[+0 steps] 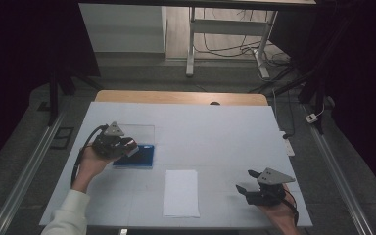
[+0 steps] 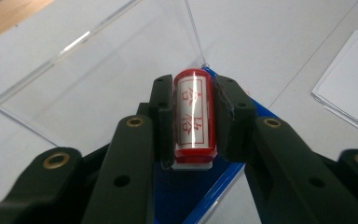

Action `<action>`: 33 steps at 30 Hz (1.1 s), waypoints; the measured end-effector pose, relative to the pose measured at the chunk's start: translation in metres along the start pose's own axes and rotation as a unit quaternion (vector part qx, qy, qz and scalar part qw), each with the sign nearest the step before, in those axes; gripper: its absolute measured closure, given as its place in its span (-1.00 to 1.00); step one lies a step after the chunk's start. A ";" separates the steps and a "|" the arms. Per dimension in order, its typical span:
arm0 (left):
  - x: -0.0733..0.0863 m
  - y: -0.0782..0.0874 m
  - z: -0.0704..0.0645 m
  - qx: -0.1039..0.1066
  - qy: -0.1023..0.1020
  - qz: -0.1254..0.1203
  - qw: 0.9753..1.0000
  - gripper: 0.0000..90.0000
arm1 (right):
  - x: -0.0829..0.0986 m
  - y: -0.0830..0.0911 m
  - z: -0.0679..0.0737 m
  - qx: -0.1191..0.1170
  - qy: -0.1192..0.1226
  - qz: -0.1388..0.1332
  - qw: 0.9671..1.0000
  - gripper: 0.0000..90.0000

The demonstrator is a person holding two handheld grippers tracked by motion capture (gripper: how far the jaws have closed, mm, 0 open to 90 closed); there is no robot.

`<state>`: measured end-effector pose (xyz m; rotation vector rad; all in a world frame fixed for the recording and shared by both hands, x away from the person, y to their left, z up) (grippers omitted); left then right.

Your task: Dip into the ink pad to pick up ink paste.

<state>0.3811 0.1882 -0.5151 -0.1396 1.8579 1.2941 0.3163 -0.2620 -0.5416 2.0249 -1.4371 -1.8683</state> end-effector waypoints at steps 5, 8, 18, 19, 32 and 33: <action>0.001 -0.006 -0.001 0.000 -0.002 0.011 1.000 0.56 | 0.001 0.001 0.000 0.003 -0.001 0.002 1.000 -0.38; 0.004 -0.012 0.000 -0.002 -0.002 0.021 1.000 0.57 | 0.001 0.001 0.000 0.001 -0.002 0.000 1.000 -0.38; 0.007 -0.019 -0.001 -0.001 -0.004 0.030 1.000 0.56 | 0.002 0.001 0.000 -0.001 -0.001 -0.001 1.000 -0.38; 0.007 -0.019 -0.001 -0.002 -0.004 0.031 1.000 0.56 | 0.002 0.001 0.000 -0.001 -0.001 -0.001 1.000 -0.38; 0.010 -0.023 0.001 -0.006 0.000 0.037 0.999 0.56 | 0.002 0.001 0.000 0.000 -0.003 -0.001 1.000 -0.38; 0.009 -0.022 0.001 -0.007 -0.003 0.039 0.999 0.56 | 0.002 0.001 -0.001 0.001 -0.003 0.000 1.000 -0.38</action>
Point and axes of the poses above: each handheld gripper's, and its own axes: y roughly backward along the jaws, x roughly out of its underside, z roughly to its left, the point moved 6 cm from there along -y, roughly forward along the jaws, and after that the axes turned 12 degrees about y, right-handed, at the moved point
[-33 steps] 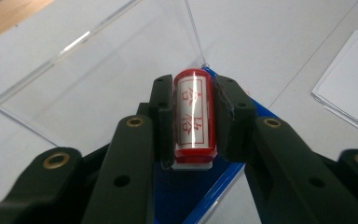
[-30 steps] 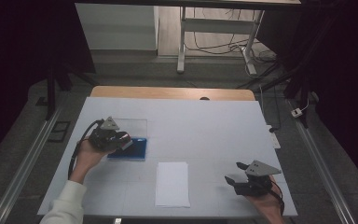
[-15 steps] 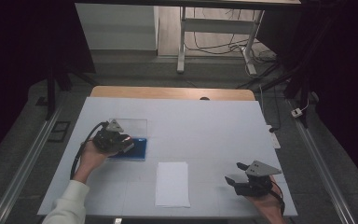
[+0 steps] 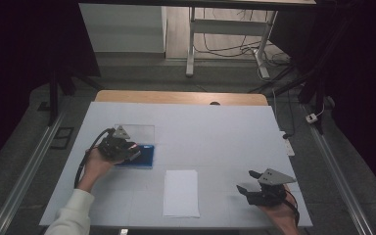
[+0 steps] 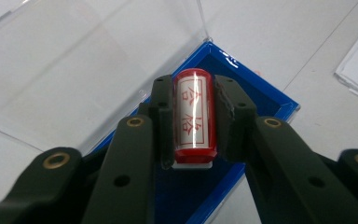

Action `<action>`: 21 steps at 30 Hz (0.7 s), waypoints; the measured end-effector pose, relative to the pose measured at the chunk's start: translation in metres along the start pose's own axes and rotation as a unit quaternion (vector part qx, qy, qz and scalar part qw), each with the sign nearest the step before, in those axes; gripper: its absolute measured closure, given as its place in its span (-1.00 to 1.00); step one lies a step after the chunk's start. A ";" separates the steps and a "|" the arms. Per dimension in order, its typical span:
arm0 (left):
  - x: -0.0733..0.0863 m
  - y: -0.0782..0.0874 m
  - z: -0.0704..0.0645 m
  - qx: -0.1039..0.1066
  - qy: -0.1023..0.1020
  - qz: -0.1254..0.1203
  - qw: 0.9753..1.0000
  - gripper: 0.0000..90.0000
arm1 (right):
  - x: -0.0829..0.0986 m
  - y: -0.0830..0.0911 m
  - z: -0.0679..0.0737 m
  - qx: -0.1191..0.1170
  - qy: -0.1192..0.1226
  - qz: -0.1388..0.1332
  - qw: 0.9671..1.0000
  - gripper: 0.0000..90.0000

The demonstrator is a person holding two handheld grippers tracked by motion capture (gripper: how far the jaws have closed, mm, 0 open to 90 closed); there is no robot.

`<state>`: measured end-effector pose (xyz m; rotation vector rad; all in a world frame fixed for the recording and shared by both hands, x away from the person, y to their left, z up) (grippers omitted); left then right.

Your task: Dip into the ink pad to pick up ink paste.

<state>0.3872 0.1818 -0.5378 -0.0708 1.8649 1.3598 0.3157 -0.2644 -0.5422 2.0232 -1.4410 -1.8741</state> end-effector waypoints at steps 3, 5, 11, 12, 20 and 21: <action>-0.001 0.000 -0.003 -0.010 -0.009 0.004 1.000 0.56 | 0.000 -0.001 0.000 -0.001 0.000 -0.003 1.000 -0.38; -0.001 0.000 -0.003 -0.011 -0.009 0.006 1.000 0.56 | 0.000 0.000 0.000 -0.002 0.001 -0.001 1.000 -0.38; 0.000 0.000 -0.002 -0.010 -0.005 0.010 1.000 0.57 | 0.000 0.000 0.000 -0.002 0.002 0.001 1.000 -0.38; -0.001 0.000 -0.002 -0.010 -0.005 0.011 1.000 0.57 | 0.000 0.000 0.000 -0.002 0.002 0.001 1.000 -0.38; -0.001 -0.001 -0.002 -0.009 0.001 0.015 1.000 0.57 | 0.000 -0.001 0.001 -0.003 0.002 0.004 1.000 -0.38; -0.001 -0.001 -0.002 -0.009 0.001 0.015 1.000 0.57 | 0.000 -0.001 0.001 -0.003 0.002 0.004 1.000 -0.38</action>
Point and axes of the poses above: each handheld gripper's, and its own axes: y roughly backward along the jaws, x roughly out of its underside, z roughly to its left, the point moved 6 cm from there along -y, roughly forward along the jaws, and after that the axes turned 12 degrees about y, right-handed, at the moved point
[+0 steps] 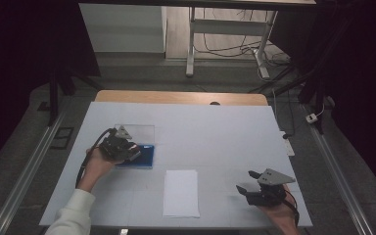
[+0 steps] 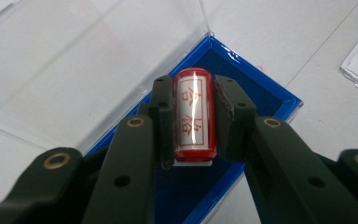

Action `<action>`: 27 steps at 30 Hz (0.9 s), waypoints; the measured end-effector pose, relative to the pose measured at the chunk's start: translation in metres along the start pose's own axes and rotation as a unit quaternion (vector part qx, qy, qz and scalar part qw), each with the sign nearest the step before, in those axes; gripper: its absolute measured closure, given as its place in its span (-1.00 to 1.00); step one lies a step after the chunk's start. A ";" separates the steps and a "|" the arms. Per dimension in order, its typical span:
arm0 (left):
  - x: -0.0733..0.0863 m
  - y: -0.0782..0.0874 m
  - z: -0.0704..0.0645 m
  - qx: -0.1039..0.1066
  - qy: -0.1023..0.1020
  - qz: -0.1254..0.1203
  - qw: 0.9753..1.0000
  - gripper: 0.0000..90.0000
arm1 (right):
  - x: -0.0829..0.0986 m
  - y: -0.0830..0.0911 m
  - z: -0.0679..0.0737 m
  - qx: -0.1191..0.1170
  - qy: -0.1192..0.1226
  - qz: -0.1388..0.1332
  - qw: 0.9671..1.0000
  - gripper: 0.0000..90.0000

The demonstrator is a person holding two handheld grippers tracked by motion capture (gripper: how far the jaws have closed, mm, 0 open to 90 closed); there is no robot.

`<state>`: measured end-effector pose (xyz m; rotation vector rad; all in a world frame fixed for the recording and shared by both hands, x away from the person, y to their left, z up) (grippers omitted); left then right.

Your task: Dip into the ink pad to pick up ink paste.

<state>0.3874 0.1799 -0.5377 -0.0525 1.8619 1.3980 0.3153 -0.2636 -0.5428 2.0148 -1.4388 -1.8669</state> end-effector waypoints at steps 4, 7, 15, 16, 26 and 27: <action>0.000 0.000 -0.001 -0.004 -0.001 0.003 1.000 0.57 | 0.000 0.000 0.000 0.002 0.001 0.002 1.000 -0.38; 0.000 0.000 -0.001 -0.004 0.000 0.005 1.000 0.57 | 0.000 0.000 0.000 0.002 0.001 0.002 1.000 -0.38; 0.001 -0.003 0.000 -0.002 0.007 0.007 1.000 0.58 | 0.000 0.000 0.000 0.001 0.000 0.003 1.000 -0.38; 0.001 -0.004 0.000 -0.002 0.007 0.007 1.000 0.58 | 0.000 -0.001 0.001 -0.001 0.001 0.003 1.000 -0.38; 0.000 -0.005 -0.004 -0.018 0.004 0.019 1.000 0.58 | -0.001 -0.001 0.002 0.000 0.002 0.003 1.000 -0.38; 0.000 -0.005 -0.004 -0.019 0.003 0.019 1.000 0.58 | -0.001 -0.002 0.002 0.000 0.003 0.004 1.000 -0.38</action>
Point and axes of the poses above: each handheld gripper's, and its own axes: y roughly backward along the jaws, x roughly out of its underside, z roughly to its left, the point moved 6 cm from there along -y, roughly forward along the jaws, and after that the axes turned 12 degrees about y, right-handed, at the moved point
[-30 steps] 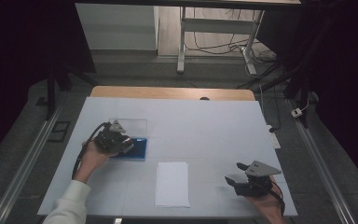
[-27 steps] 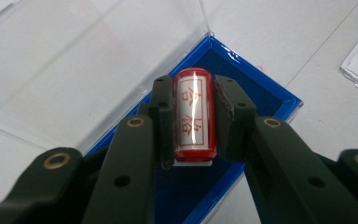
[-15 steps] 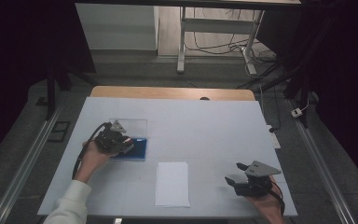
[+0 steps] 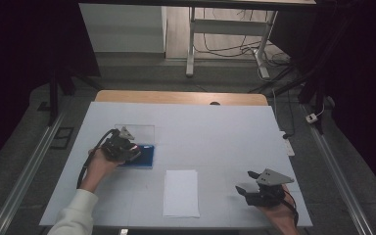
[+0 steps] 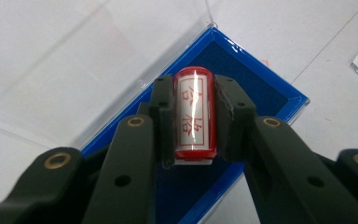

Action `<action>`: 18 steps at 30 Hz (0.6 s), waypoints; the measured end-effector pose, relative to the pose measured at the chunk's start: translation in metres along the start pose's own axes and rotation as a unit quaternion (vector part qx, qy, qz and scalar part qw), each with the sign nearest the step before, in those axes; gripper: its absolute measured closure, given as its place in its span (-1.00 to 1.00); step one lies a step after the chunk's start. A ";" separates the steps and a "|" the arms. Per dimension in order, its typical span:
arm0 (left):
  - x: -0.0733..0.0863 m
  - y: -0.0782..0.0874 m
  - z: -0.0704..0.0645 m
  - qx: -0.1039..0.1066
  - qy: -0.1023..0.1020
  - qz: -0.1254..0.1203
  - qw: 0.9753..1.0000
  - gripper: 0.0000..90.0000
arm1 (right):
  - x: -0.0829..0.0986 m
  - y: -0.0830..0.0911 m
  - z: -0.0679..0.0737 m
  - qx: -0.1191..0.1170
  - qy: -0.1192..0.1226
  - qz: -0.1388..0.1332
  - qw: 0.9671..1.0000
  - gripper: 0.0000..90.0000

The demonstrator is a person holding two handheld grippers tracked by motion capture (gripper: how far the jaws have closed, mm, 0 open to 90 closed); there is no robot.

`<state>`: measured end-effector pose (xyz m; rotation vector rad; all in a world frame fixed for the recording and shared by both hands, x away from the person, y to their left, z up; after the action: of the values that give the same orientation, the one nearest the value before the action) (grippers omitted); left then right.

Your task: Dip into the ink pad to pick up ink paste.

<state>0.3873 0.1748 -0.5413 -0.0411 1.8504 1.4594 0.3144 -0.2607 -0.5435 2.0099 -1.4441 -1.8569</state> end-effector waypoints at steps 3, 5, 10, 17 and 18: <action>0.000 0.000 -0.001 -0.005 -0.001 0.002 1.000 0.58 | 0.000 0.000 0.000 -0.001 0.001 0.001 1.000 -0.38; 0.000 0.000 0.000 -0.003 0.001 0.001 1.000 0.58 | 0.000 0.000 0.000 -0.001 -0.001 0.001 1.000 -0.38; 0.000 0.000 0.000 0.001 0.002 0.001 1.000 0.58 | 0.000 0.000 0.000 0.001 -0.002 -0.003 1.000 -0.38; 0.000 -0.001 -0.001 -0.003 0.002 0.002 1.000 0.58 | -0.001 -0.001 0.001 0.001 0.001 -0.001 1.000 -0.38; 0.000 -0.001 0.000 -0.002 0.003 0.002 1.000 0.58 | -0.001 0.000 0.001 0.000 0.001 -0.001 1.000 -0.38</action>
<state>0.3875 0.1744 -0.5417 -0.0442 1.8533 1.4671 0.3140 -0.2600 -0.5430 2.0133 -1.4418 -1.8545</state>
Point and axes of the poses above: each handheld gripper's, and its own axes: y roughly backward along the jaws, x roughly out of its underside, z roughly to its left, the point moved 6 cm from there along -y, roughly forward along the jaws, and after that the axes turned 12 degrees about y, right-handed, at the moved point
